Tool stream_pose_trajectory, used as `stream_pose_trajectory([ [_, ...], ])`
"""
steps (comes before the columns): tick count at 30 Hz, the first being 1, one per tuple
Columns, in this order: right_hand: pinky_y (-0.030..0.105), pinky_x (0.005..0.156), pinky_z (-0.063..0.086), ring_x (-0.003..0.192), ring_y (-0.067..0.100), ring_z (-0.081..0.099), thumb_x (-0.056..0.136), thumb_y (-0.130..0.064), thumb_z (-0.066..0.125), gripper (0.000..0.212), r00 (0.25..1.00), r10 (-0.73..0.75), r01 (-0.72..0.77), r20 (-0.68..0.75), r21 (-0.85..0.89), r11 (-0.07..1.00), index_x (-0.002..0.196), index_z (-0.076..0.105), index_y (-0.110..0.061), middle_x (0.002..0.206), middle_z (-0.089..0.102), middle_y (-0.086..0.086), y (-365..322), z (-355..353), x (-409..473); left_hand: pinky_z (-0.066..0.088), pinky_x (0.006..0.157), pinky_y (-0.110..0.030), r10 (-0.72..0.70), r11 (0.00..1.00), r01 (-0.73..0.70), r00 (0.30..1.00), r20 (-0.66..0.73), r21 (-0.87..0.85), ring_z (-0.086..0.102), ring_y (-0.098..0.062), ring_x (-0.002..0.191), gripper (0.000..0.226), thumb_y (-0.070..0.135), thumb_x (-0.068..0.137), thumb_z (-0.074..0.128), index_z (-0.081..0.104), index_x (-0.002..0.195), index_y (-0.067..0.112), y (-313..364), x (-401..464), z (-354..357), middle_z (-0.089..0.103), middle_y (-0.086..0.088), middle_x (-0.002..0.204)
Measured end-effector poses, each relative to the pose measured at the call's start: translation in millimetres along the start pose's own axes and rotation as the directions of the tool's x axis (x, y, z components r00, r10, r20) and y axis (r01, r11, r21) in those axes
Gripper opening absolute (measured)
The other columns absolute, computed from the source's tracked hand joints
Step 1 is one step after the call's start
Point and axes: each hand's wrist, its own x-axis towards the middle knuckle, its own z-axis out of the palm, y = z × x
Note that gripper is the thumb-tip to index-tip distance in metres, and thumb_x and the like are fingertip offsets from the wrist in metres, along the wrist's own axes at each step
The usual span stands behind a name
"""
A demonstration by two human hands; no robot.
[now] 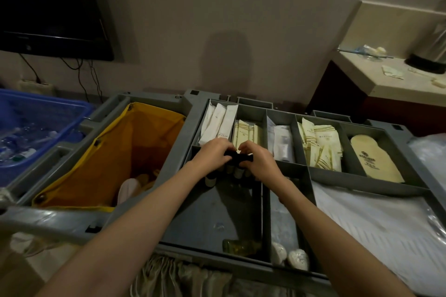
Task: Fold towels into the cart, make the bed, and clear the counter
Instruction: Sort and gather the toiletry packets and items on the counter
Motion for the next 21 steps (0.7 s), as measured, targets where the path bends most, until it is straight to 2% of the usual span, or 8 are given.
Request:
stream_pose_trajectory([
  [6,0.031,0.089,0.050,0.102,0.014,0.055,0.085,-0.007,0.064,0.026,0.999,-0.040,0.038,-0.030,-0.066,0.997,0.107,0.057,-0.017,0.109,0.059,0.000,2.7,6.6,2.9,0.046,0.092,-0.032,-0.006,0.999,0.006,1.000,0.008,-0.045,0.054,-0.020,0.105,0.028,0.012,0.089,0.061,0.062,0.117,0.010,-6.1,-1.4,4.9,0.057,-0.007,0.112],
  [11,0.031,0.089,0.050,0.099,0.011,0.052,0.084,-0.010,0.066,0.024,0.999,-0.039,0.039,-0.002,-0.091,0.995,0.105,0.058,-0.018,0.107,0.055,-0.003,9.2,6.0,6.7,0.043,0.093,-0.031,-0.002,0.998,0.001,1.000,-0.019,-0.057,0.049,-0.019,0.107,0.026,0.014,0.088,0.062,0.060,0.113,0.011,-7.6,-1.2,9.1,0.054,-0.005,0.112],
  [13,0.030,0.089,0.049,0.099,0.012,0.052,0.084,-0.012,0.066,0.025,0.999,-0.030,0.033,0.025,-0.089,0.996,0.107,0.057,-0.018,0.109,0.054,-0.003,9.4,5.0,7.5,0.044,0.095,-0.033,-0.011,0.998,0.010,1.000,-0.017,-0.055,0.049,-0.018,0.110,0.030,0.015,0.088,0.062,0.059,0.117,0.013,-9.2,-1.4,9.3,0.054,-0.005,0.115],
  [17,0.033,0.090,0.049,0.103,0.015,0.053,0.086,-0.016,0.065,0.027,0.996,-0.017,0.027,0.088,-0.115,0.993,0.111,0.056,-0.019,0.113,0.055,0.000,9.0,1.4,9.9,0.043,0.100,-0.033,-0.023,0.995,0.027,0.999,0.039,-0.091,0.049,-0.016,0.116,0.052,0.018,0.087,0.066,0.048,0.136,0.019,-12.4,-3.7,5.5,0.054,-0.003,0.125],
  [21,0.035,0.096,0.047,0.115,0.015,0.050,0.087,-0.020,0.065,0.041,0.994,0.025,-0.014,0.105,-0.102,0.995,0.126,0.052,-0.021,0.126,0.052,-0.001,10.5,-3.9,6.9,0.041,0.102,-0.033,-0.030,0.989,0.040,0.997,0.071,-0.140,0.049,-0.016,0.120,0.053,0.021,0.085,0.069,0.050,0.135,0.021,-20.7,-8.2,-2.4,0.055,-0.002,0.128],
])
